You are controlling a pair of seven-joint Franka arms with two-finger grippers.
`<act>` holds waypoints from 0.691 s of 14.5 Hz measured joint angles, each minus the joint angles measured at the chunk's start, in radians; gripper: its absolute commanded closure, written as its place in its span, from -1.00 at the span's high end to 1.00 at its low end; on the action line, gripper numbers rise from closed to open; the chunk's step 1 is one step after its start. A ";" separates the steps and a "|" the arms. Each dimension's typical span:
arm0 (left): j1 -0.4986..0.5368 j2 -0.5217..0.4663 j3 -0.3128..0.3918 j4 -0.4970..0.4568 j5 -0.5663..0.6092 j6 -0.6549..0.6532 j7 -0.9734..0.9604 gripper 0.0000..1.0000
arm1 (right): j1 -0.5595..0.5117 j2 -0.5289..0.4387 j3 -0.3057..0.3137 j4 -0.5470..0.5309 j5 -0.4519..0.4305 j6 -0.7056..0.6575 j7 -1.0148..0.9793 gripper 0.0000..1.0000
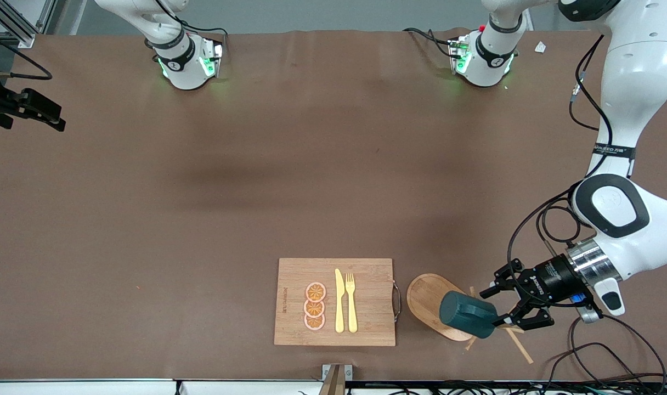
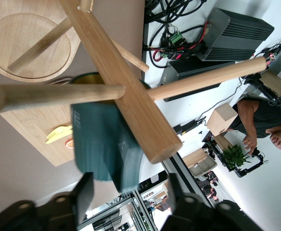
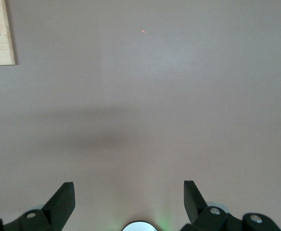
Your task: Pass cup and hang on rack
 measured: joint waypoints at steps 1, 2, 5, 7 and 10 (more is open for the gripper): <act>-0.001 -0.005 -0.004 0.003 0.000 -0.004 0.007 1.00 | 0.000 0.000 0.000 0.000 0.002 0.005 0.000 1.00; -0.001 -0.015 -0.008 0.007 0.005 -0.018 0.016 1.00 | 0.000 0.000 0.000 0.000 0.004 0.009 0.000 1.00; -0.002 -0.088 -0.016 0.020 0.141 -0.112 0.023 1.00 | 0.000 0.000 0.000 0.000 0.015 0.015 0.000 1.00; -0.002 -0.158 -0.029 0.026 0.291 -0.202 0.020 1.00 | 0.000 0.000 -0.001 0.000 0.037 0.016 0.000 1.00; -0.001 -0.250 -0.070 0.026 0.557 -0.376 0.030 1.00 | 0.000 0.000 -0.001 -0.001 0.049 0.016 0.000 1.00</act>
